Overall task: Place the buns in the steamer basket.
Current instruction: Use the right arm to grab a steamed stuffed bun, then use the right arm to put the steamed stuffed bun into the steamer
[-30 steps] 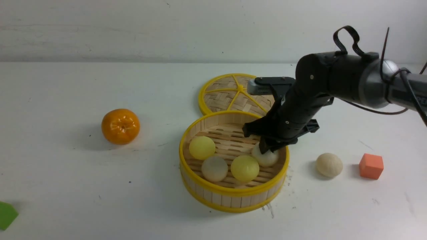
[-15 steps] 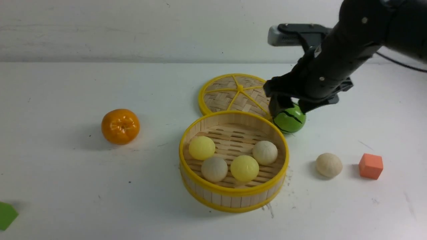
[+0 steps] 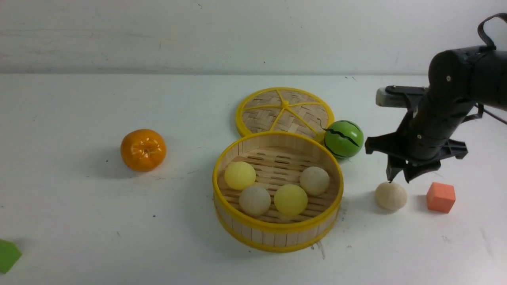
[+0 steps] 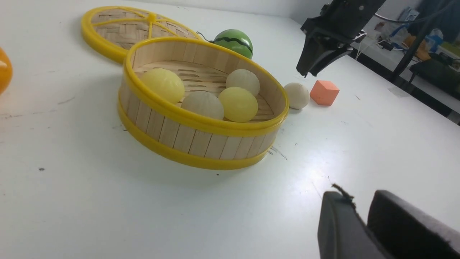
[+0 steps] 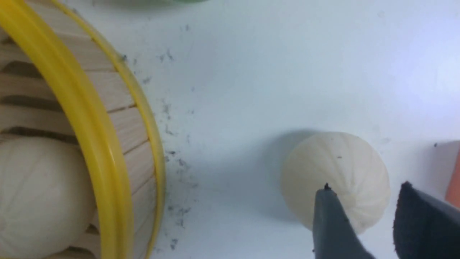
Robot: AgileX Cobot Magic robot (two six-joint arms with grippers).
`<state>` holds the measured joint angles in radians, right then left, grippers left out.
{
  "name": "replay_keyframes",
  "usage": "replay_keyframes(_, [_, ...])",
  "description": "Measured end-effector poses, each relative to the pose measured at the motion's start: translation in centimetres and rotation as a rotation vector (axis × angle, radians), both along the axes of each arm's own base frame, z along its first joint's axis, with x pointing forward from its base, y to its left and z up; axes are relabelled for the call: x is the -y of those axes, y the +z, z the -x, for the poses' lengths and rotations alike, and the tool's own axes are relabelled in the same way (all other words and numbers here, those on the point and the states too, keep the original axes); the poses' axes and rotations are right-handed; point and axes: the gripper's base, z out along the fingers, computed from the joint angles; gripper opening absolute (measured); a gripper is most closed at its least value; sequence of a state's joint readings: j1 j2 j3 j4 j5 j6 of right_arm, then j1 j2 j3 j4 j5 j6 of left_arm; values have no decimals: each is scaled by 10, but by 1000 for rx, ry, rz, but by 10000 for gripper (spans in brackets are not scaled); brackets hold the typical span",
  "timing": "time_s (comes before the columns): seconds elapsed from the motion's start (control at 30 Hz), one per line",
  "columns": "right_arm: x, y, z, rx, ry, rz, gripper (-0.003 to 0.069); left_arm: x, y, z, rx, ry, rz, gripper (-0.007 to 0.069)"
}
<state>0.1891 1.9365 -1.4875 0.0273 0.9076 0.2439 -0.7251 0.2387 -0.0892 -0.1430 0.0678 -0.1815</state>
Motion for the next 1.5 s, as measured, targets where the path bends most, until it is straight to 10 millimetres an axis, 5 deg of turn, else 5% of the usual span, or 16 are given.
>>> replay_keyframes(0.67, [1,-30,-11,-18,-1,14,244,0,0,0,0,0,0,141])
replay_keyframes(1.07, [0,-29,-10,-29,46,15,3,0,0,0,0,0,0,143])
replay_keyframes(1.23, [-7,-2,-3,-16,62,-2,0,0,0,0,0,0,0,143])
replay_keyframes(1.33, [-39,46,3,102,158,-57,0,0,0,0,0,0,0,143])
replay_keyframes(1.5, [-95,77,5,234,288,-144,0,0,0,0,0,0,0,143])
